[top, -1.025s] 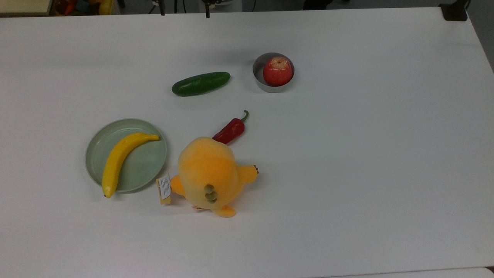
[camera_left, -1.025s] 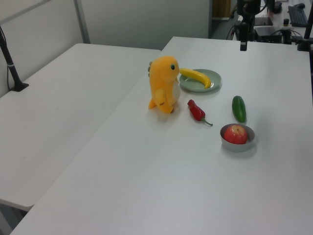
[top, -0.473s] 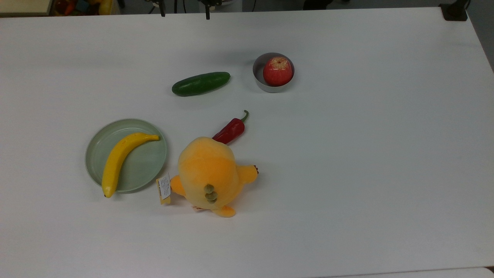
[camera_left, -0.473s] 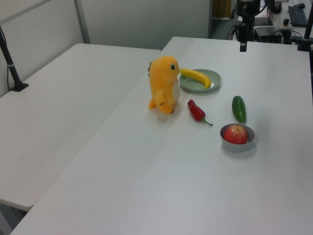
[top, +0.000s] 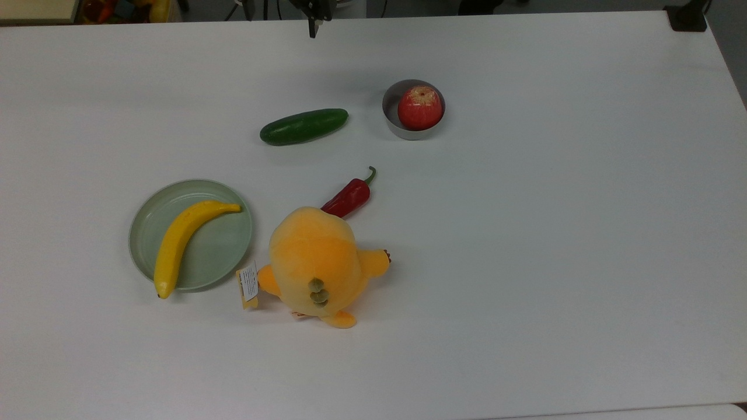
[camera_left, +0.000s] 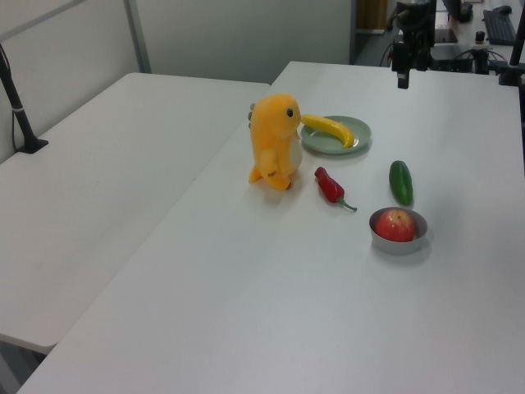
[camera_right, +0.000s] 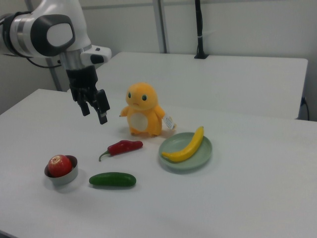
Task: Put the cucumber on the left side of the bowl
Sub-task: 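Move the open gripper down over the green cucumber, then close the gripper on the green cucumber and lift it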
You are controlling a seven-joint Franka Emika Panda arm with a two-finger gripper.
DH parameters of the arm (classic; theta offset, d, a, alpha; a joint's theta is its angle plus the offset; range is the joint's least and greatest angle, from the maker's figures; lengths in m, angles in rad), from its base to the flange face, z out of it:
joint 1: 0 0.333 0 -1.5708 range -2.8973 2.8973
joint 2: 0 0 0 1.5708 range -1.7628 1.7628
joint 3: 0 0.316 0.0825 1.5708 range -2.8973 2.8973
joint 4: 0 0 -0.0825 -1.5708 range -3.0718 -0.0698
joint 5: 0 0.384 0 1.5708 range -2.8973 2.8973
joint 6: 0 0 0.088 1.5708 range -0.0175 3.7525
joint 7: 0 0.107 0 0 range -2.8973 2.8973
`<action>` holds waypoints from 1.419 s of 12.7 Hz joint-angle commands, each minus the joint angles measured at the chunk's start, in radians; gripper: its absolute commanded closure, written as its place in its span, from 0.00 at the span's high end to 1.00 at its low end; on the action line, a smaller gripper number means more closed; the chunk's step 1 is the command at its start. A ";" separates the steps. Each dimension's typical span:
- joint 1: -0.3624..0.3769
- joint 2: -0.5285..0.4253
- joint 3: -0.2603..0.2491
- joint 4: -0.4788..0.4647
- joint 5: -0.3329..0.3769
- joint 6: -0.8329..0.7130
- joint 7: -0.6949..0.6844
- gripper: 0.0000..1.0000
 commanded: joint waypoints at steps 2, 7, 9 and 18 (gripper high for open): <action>0.010 -0.028 0.000 -0.161 0.013 0.142 0.230 1.00; 0.015 -0.035 0.020 -0.367 0.003 0.419 0.521 1.00; 0.013 -0.028 0.020 -0.425 0.003 0.513 0.599 1.00; 0.003 0.055 0.020 -0.573 0.003 0.794 0.636 0.95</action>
